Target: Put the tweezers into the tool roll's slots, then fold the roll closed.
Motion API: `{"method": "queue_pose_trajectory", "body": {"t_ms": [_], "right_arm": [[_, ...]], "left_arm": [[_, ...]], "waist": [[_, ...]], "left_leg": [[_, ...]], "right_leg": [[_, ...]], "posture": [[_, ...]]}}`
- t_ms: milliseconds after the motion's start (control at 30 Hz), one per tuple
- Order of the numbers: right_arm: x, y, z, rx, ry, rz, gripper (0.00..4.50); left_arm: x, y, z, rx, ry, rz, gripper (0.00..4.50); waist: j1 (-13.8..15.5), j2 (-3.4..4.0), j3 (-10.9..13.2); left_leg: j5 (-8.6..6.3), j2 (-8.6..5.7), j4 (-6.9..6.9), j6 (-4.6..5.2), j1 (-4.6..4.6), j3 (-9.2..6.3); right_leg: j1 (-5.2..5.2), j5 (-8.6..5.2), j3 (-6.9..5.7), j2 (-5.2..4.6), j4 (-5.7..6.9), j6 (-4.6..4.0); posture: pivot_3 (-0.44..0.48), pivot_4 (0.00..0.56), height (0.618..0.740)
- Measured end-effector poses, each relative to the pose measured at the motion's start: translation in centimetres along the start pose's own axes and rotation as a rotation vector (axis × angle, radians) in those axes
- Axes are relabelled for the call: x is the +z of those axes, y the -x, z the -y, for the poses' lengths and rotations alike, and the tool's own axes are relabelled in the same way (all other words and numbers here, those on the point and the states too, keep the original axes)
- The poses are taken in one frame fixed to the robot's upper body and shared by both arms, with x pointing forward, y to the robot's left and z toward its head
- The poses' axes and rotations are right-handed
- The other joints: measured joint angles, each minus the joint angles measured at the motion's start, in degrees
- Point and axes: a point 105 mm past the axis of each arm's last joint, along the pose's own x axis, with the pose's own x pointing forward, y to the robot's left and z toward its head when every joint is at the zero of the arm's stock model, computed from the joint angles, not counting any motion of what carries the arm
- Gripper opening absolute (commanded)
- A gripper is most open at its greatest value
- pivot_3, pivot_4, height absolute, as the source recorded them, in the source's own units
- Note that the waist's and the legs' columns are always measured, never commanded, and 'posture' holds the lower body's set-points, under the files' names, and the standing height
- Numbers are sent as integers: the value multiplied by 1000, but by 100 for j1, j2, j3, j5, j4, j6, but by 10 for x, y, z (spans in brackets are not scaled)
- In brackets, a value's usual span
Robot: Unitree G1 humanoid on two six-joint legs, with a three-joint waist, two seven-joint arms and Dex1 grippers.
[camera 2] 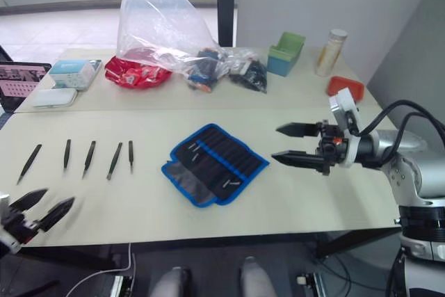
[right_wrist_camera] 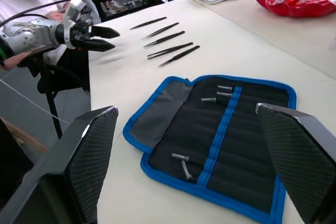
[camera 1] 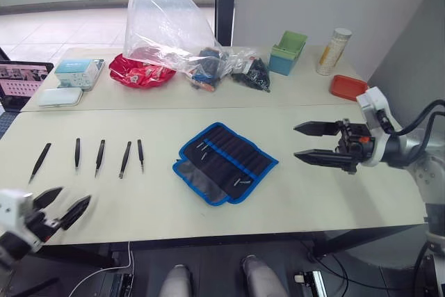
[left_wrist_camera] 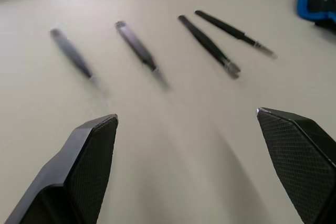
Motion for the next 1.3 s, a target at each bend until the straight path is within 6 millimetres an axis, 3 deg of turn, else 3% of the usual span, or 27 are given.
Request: {"method": "queue_pose_trajectory", "body": {"t_ms": [100,300,567,700,800,933,1033,1233,1300], "right_arm": [[-5,1,3,17,5,-47,4500],[2,3,7,31,64,-49,4500],[0,1,7,7,78,-66,4500],[-2,-3,1,-15,82,-76,4500],[-3,-7,-5,-20,86,-77,4500],[-4,-6,-13,-62,78,-66,4500],[-2,-4,-18,-90,74,-52,4500],[-13,5,-20,-167,41,-59,4500],[-12,6,-20,-180,52,-59,4500]], "left_arm": [[4,14,-18,109,-7,43,4475],[0,18,-25,181,-1,56,4475],[5,6,-49,302,45,82,4475],[26,-20,-76,354,92,106,4475],[36,-46,-80,317,147,92,4475],[26,-83,-80,289,205,-23,4475],[21,-99,-78,284,184,-91,4475],[10,-112,-76,287,137,-176,4475],[10,-114,-77,292,135,-181,3926]], "waist": [[56,0,0],[106,0,0],[122,0,0],[161,0,0],[133,0,0],[130,-2,-1],[102,-3,-2],[131,-3,-2],[137,-2,-2]], "left_leg": [[-9,-5,7,-16,-8,13],[-5,2,3,-8,-16,26],[-9,11,1,-14,-14,28],[-8,11,6,-13,-16,26],[-9,11,7,-14,-17,37],[-9,12,1,-13,-24,32],[-16,14,-5,-7,-21,32],[-19,13,-17,-4,-18,32],[-19,13,-17,-4,-14,32]], "right_leg": [[2,0,3,-13,-21,0],[-8,1,8,-9,-23,1],[-14,1,4,2,-8,1],[-11,1,0,2,-5,1],[-8,2,4,-3,-10,3],[-14,30,-2,2,0,45],[-15,50,-4,3,1,56],[-15,50,-5,2,3,55],[-13,50,-5,2,6,56]], "posture": [[0,150,733],[0,150,733],[0,150,733],[0,150,733],[0,150,733],[0,150,733],[0,150,733],[0,150,733],[0,150,733]]}}
